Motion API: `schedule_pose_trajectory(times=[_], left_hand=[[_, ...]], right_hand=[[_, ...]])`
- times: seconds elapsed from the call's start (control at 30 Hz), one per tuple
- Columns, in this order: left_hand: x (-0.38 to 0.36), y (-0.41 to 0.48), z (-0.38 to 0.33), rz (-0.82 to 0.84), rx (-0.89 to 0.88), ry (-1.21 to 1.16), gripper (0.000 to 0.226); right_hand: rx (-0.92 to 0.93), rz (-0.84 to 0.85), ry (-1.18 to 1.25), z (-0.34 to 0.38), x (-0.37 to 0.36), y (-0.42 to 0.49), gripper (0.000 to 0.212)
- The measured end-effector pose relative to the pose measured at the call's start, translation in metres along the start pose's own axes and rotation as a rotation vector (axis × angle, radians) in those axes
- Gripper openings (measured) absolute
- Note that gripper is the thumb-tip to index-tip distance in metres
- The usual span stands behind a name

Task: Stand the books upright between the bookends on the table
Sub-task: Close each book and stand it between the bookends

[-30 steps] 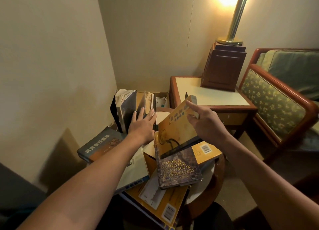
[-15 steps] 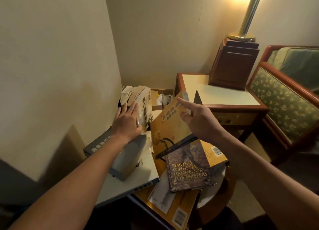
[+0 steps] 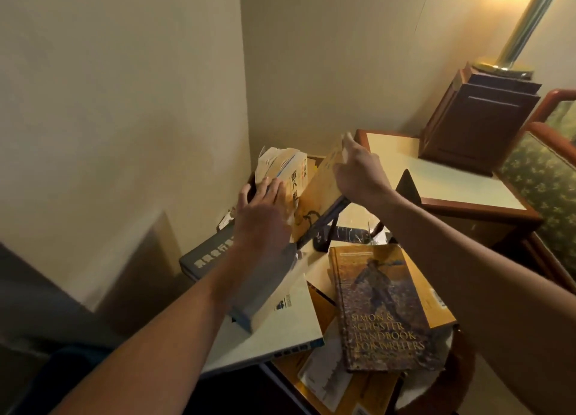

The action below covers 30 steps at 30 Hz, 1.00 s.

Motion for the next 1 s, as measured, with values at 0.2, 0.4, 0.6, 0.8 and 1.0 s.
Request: schedule_pose_trajectory(times=[0.2, 0.4, 0.6, 0.8, 1.0], left_hand=[[0.006, -0.001, -0.003, -0.036, -0.01, -0.095, 0.078], [0.007, 0.009, 0.003, -0.261, -0.022, -0.168, 0.048], [0.001, 0.024, 0.053, 0.08, 0.017, -0.235, 0.077], [-0.003, 0.019, 0.05, 0.051, -0.025, -0.192, 0.063], [0.009, 0.016, 0.044, -0.04, 0.005, -0.192, 0.055]], right_hand=[[-0.043, -0.004, -0.115, 0.013, -0.03, 0.04, 0.078], [-0.138, 0.252, -0.056, 0.006, -0.081, 0.042, 0.064], [-0.277, 0.415, 0.219, -0.002, -0.097, 0.034, 0.063], [-0.309, 0.446, 0.446, -0.008, -0.116, 0.042, 0.053], [-0.227, 0.437, 0.46, -0.006, -0.128, 0.05, 0.032]])
Point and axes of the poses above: each hand's wrist, its own y-axis towards the middle knuckle, its own x-axis out of the back of the hand, z = x × y, the point moved 1 cm from there along y, towards the middle knuckle, and after that the axes turned 12 degrees about -x, right-handed, at the moved point
